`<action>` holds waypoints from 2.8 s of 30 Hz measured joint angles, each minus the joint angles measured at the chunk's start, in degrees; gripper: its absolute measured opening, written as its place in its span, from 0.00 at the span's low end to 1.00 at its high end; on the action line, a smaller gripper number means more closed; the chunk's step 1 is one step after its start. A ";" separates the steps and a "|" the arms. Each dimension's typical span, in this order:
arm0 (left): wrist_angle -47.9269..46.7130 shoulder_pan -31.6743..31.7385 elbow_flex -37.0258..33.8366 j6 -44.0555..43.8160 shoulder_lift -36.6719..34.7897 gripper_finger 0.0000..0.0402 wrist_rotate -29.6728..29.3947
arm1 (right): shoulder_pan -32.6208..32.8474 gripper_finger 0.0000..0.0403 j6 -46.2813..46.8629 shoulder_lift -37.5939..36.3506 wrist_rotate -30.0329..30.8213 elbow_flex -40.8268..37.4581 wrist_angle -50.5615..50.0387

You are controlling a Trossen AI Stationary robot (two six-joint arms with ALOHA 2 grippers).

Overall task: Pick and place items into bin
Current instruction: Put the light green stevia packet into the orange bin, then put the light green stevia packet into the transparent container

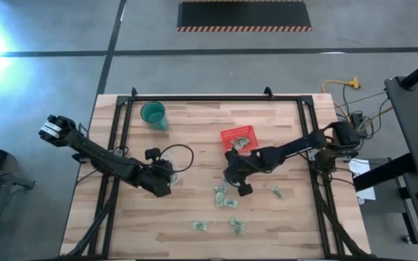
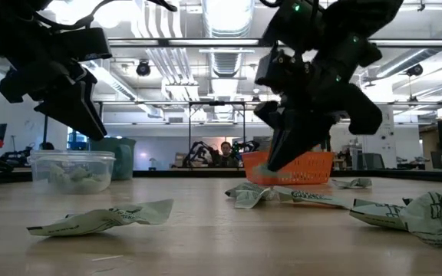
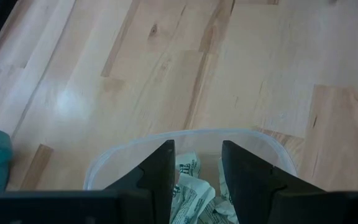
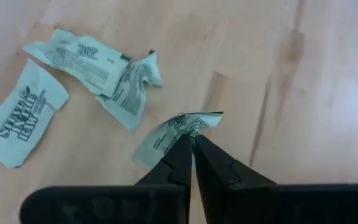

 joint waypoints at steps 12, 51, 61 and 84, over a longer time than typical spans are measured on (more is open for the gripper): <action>0.12 0.00 0.00 0.24 0.00 0.29 -0.20 | 0.37 0.02 1.50 -12.12 14.67 -1.86 -8.11; 32.60 0.11 -0.19 28.05 2.19 0.29 6.39 | -11.43 0.17 8.00 -19.90 32.25 -15.80 1.70; 39.36 0.27 1.88 37.22 11.18 0.29 9.99 | -11.17 0.36 6.07 -21.97 32.70 -15.62 2.89; 39.21 6.59 14.33 41.72 27.64 0.29 15.40 | 1.65 0.33 4.37 -35.72 29.05 -15.93 -2.16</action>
